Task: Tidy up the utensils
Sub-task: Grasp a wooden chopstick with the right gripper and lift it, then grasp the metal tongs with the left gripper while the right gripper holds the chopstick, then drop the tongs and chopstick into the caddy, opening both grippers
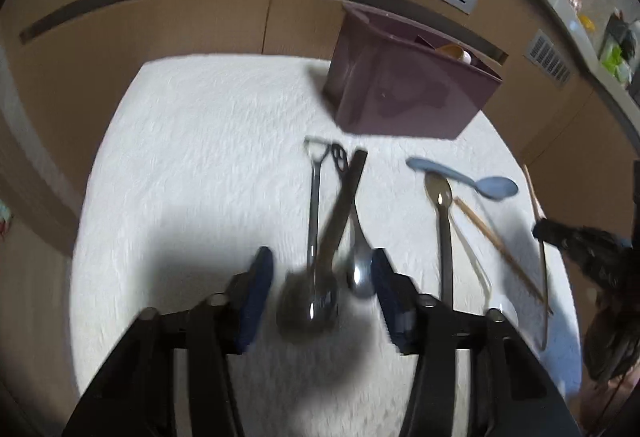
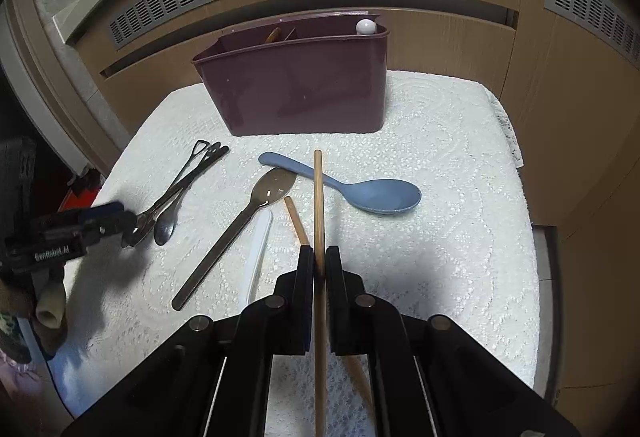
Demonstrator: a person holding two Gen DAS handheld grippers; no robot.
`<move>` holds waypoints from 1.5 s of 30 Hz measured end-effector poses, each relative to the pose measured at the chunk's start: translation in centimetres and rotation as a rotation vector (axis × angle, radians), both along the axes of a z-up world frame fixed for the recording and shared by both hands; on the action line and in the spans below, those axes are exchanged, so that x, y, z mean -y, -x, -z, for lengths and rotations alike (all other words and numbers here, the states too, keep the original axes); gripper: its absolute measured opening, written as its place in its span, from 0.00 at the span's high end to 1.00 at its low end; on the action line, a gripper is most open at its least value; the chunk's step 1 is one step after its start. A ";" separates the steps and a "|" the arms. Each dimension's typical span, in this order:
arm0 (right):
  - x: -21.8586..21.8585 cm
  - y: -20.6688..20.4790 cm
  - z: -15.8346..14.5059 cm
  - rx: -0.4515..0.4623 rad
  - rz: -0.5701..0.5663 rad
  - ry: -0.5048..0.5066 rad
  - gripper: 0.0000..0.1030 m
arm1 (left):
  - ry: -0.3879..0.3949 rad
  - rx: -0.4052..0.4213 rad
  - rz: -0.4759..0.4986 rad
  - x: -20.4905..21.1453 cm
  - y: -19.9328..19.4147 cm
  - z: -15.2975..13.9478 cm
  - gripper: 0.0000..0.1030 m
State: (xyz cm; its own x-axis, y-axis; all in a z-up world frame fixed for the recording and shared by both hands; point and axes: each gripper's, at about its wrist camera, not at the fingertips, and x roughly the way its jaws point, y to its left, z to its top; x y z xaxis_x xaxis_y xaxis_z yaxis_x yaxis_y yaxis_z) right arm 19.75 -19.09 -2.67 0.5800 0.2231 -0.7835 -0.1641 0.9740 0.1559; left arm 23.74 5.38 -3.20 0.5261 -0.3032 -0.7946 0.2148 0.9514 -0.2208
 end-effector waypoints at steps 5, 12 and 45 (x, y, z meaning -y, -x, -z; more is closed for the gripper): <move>0.2 0.4 -0.1 0.009 0.003 0.004 0.95 | -0.048 -0.031 0.056 1.5 -4.9 -0.6 0.67; 0.4 0.6 0.1 0.003 0.012 0.000 0.95 | -0.119 -0.125 -0.010 3.7 -10.7 1.9 0.66; 1.3 0.0 -12.6 0.317 0.011 -0.009 0.95 | 0.036 0.523 0.002 4.6 2.5 -18.4 0.77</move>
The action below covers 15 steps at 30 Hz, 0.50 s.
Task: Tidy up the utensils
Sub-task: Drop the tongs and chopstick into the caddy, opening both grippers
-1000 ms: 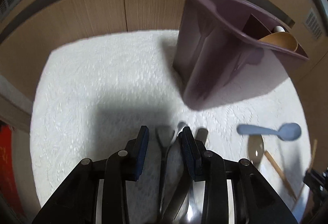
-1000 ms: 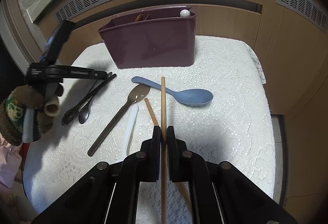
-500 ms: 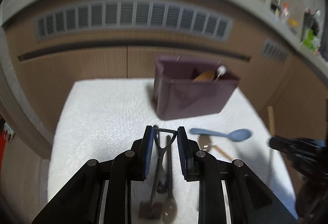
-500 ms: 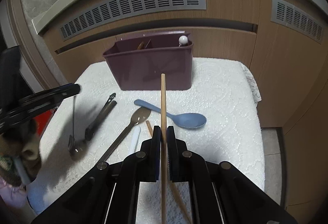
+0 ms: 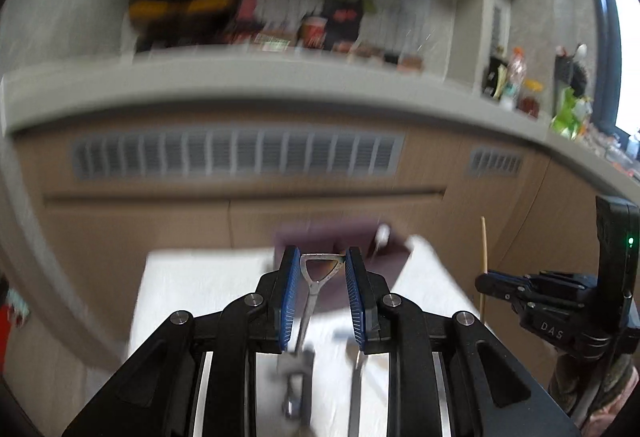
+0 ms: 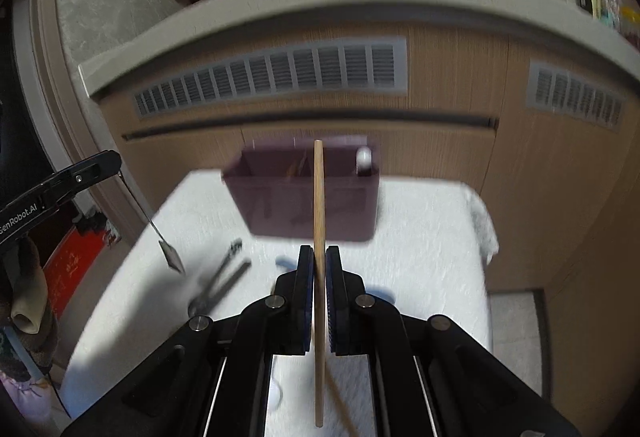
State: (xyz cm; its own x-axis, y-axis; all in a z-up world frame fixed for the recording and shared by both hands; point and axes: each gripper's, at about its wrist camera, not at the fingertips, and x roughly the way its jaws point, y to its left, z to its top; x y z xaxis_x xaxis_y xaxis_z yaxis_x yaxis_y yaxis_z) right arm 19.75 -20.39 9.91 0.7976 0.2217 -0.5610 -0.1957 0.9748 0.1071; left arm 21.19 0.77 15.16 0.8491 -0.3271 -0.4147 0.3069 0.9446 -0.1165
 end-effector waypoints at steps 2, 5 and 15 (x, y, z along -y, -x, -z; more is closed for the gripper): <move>0.1 -0.9 -3.8 0.083 -0.001 0.019 0.95 | -0.004 0.055 0.005 0.6 -1.2 -2.9 0.77; 0.2 -2.3 -9.0 0.203 0.014 0.028 0.95 | 0.023 0.112 0.015 1.1 -3.1 -6.7 0.77; -2.2 -8.5 -11.7 0.317 0.033 0.088 0.95 | 0.076 0.134 0.024 1.6 -8.9 -8.3 0.76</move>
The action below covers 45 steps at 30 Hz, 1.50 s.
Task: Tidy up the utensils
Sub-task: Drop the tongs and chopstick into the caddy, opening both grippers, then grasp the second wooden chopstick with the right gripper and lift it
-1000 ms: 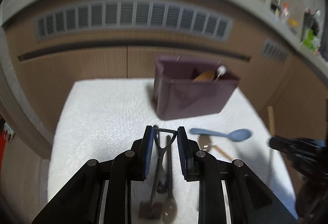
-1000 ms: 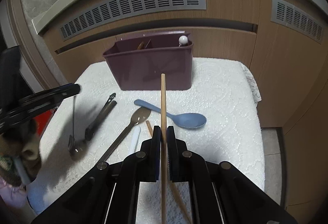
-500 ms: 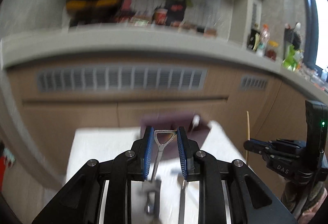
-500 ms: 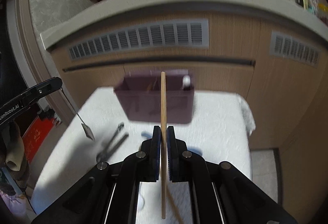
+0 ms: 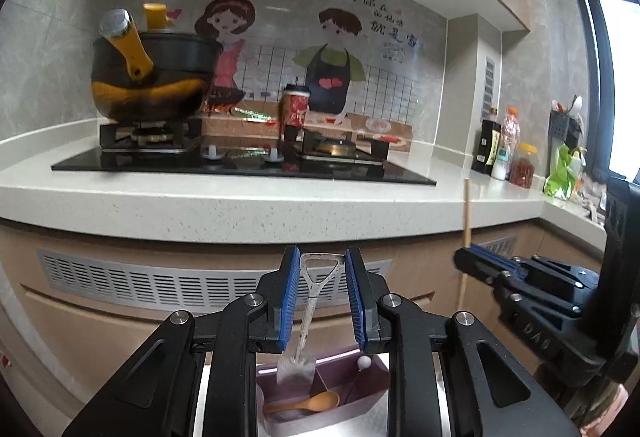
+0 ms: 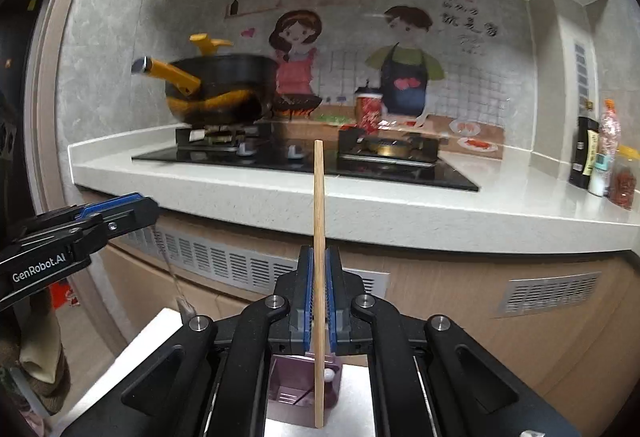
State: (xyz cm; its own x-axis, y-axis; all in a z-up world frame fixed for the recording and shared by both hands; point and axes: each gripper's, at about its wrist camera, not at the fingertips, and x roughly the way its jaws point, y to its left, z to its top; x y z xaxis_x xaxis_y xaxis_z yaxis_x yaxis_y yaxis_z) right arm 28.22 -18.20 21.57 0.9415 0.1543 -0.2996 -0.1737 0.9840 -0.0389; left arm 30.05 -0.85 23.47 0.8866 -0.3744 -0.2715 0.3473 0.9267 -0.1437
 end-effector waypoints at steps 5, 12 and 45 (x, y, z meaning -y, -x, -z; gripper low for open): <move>0.2 -1.9 1.9 -0.012 -0.005 -0.037 0.95 | -0.005 -0.052 0.014 0.7 -2.3 2.5 0.76; 0.9 -4.7 5.4 -0.063 0.009 -0.056 0.95 | 0.001 -0.107 0.026 1.2 -4.5 5.7 0.76; 6.4 5.9 22.4 -0.463 0.216 0.131 0.09 | -0.131 -0.554 -0.065 -1.2 6.1 25.6 0.42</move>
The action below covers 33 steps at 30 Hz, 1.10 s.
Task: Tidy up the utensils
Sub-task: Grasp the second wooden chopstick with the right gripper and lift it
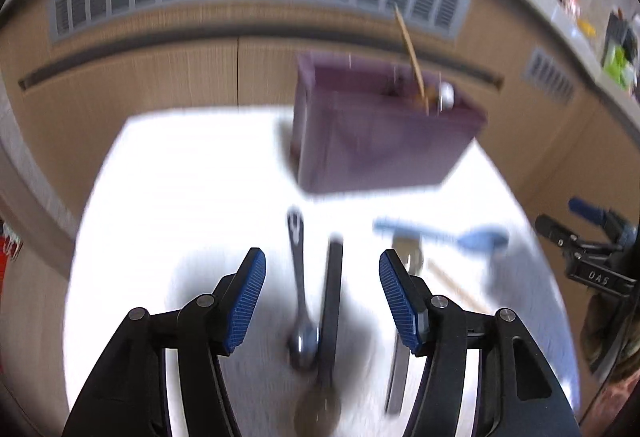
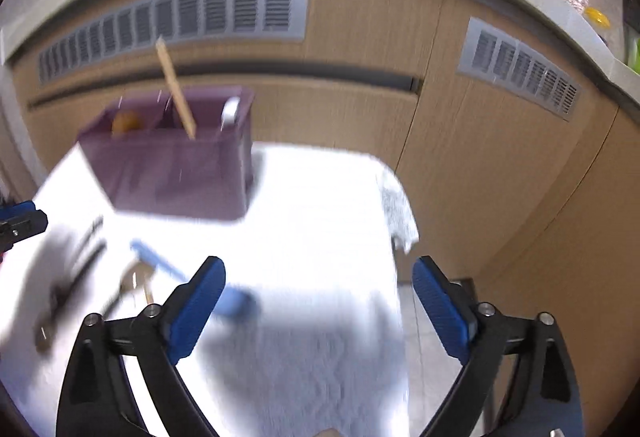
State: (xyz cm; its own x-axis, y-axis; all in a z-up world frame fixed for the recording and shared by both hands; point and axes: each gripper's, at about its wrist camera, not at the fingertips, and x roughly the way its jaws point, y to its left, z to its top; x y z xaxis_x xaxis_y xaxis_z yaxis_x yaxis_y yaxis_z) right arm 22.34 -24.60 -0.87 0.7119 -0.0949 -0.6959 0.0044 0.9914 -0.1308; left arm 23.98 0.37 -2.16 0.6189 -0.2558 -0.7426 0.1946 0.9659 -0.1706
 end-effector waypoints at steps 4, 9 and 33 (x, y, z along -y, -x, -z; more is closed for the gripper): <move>-2.0 1.9 2.1 -0.059 -0.051 0.100 0.06 | -0.020 -0.045 0.016 0.1 2.5 1.4 0.33; -4.6 3.6 3.6 -0.122 -0.187 0.082 0.06 | -0.030 -0.077 0.018 0.0 4.0 2.1 0.30; -4.2 3.1 4.7 -0.281 -0.189 -0.140 0.95 | -0.042 -0.089 0.058 -0.7 5.9 2.1 0.30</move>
